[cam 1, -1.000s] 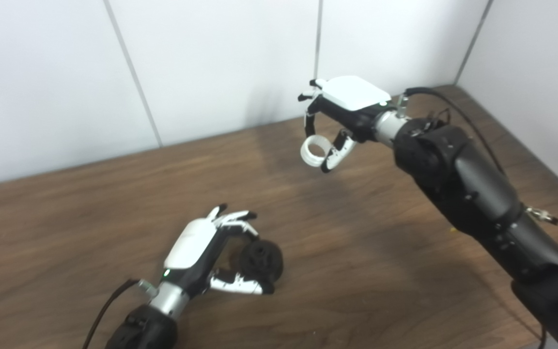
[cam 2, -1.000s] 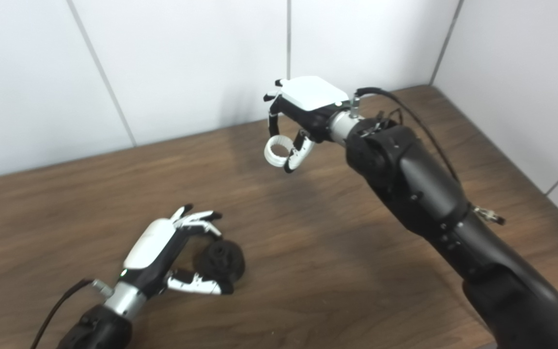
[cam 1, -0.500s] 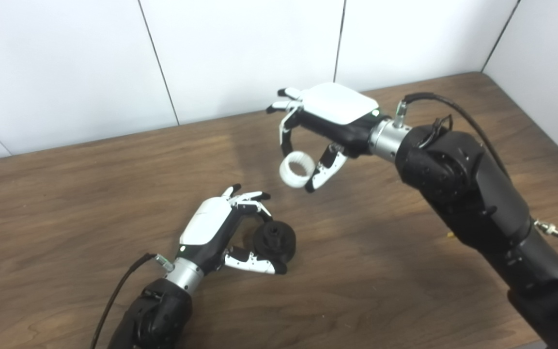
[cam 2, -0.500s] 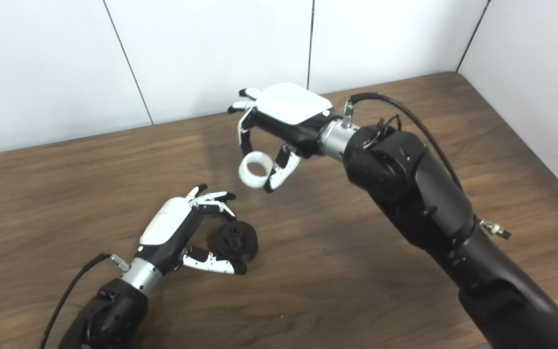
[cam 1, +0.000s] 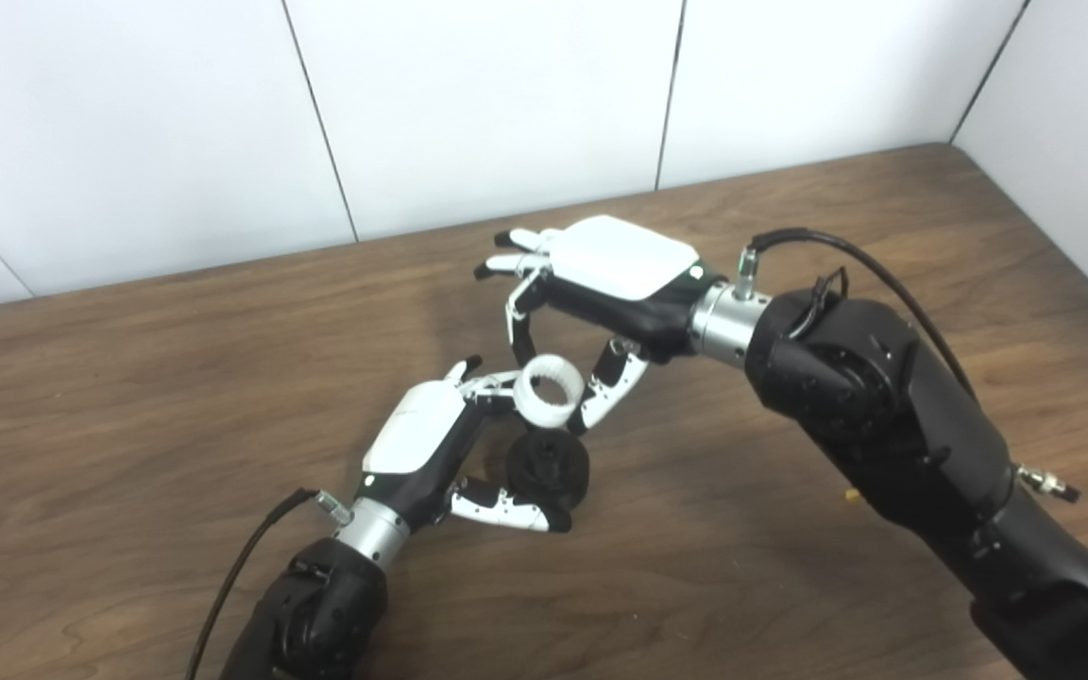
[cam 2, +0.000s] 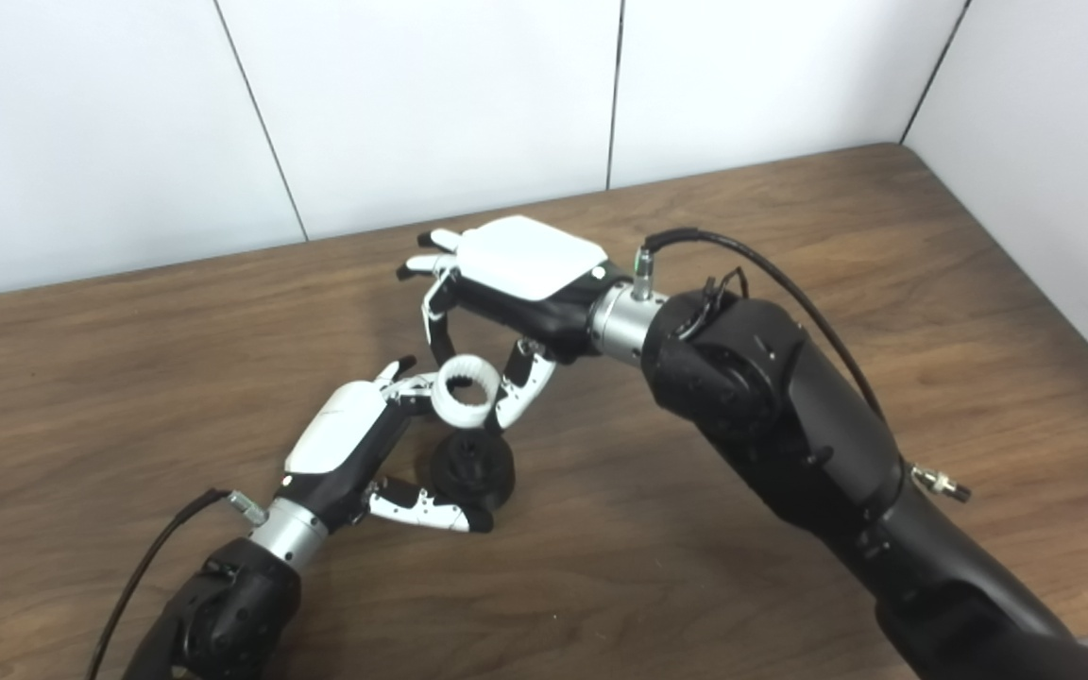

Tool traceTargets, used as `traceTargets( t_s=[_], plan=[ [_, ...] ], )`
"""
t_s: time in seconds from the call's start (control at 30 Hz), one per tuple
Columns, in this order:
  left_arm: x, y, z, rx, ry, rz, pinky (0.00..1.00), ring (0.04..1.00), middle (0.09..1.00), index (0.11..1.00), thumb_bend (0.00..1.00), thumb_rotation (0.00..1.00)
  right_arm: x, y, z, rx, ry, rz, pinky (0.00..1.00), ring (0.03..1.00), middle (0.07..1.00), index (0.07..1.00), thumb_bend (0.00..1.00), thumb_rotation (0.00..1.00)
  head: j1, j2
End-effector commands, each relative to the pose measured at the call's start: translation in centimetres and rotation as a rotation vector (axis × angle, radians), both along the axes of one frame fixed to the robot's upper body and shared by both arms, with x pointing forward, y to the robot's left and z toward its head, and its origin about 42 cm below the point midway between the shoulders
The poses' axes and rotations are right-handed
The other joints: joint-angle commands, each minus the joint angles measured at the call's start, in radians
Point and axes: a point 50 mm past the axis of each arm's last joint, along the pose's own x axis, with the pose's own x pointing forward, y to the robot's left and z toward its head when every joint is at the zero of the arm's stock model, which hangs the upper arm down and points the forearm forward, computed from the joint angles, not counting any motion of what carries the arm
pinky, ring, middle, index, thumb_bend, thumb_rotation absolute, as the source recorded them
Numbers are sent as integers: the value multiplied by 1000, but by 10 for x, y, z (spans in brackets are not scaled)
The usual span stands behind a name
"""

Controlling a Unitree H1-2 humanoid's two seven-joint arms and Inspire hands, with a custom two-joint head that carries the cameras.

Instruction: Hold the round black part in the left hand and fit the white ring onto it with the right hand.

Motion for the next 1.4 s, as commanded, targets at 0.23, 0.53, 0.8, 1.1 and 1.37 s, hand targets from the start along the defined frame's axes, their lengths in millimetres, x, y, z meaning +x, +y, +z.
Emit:
traceTargets(
  t_s=[0.23,0.53,0.8,1.1,1.37],
  plan=[
    [2,-4,20,-53,-69,-8,1000,838,848,477,514,48,-7,7,8,-21,-52,-3,1000,1000,939,481,516,133,-6,0],
    [0,-3,20,-50,-68,-8,1000,843,851,477,513,48,-9,5,5,-52,-31,-2,1000,1000,943,482,517,133,-7,2],
    [-1,-4,19,-48,-68,-9,1000,843,850,477,513,48,-9,5,8,-74,-32,8,1000,1000,941,482,517,133,-11,2],
    [-2,-6,18,-53,-68,-9,1000,839,846,477,513,48,-8,4,17,-85,-33,29,1000,1000,941,482,518,133,-4,3],
    [-2,-8,17,-56,-65,-7,1000,840,847,477,513,48,-9,4,15,-90,-22,38,1000,1000,944,482,517,134,6,1]
  ],
)
